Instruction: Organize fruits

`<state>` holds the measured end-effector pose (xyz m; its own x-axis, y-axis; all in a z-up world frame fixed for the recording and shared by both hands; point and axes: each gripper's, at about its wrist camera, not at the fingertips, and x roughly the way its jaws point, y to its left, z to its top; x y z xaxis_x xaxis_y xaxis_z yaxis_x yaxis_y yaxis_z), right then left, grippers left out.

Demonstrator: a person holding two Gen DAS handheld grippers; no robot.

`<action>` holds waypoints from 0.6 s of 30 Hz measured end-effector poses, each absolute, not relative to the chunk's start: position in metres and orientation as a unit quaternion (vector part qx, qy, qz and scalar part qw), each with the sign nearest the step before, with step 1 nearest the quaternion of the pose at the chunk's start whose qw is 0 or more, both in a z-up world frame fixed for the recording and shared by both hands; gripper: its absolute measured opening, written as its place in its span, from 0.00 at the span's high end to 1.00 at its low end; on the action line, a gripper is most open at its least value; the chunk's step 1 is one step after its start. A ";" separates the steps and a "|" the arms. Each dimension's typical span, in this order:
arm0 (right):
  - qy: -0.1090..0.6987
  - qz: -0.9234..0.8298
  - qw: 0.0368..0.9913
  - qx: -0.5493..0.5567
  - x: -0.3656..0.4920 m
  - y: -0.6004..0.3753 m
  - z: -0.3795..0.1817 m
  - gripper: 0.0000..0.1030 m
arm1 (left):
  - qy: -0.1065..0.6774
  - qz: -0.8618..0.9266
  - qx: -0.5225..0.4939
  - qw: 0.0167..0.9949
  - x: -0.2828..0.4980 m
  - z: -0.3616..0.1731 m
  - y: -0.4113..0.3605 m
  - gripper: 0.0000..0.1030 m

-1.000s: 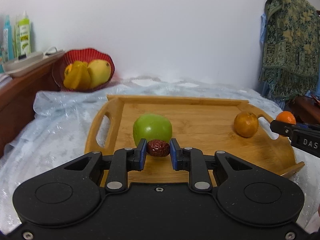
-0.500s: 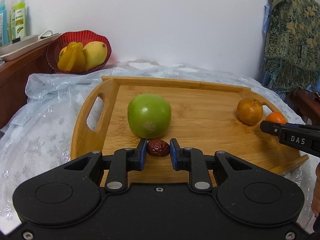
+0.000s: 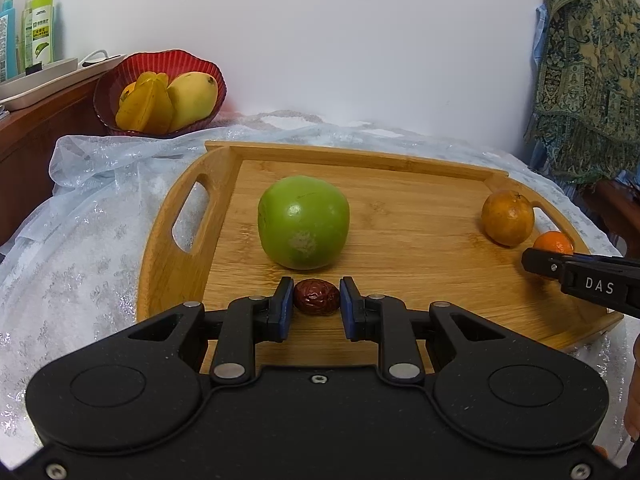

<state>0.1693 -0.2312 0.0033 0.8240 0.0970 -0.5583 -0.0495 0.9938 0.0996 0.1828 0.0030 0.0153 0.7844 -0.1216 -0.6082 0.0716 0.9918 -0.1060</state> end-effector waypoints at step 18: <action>0.301 0.037 0.952 0.042 0.171 -0.231 0.001 0.65 | 0.321 -0.050 -0.031 0.945 0.182 0.014 0.002 0.78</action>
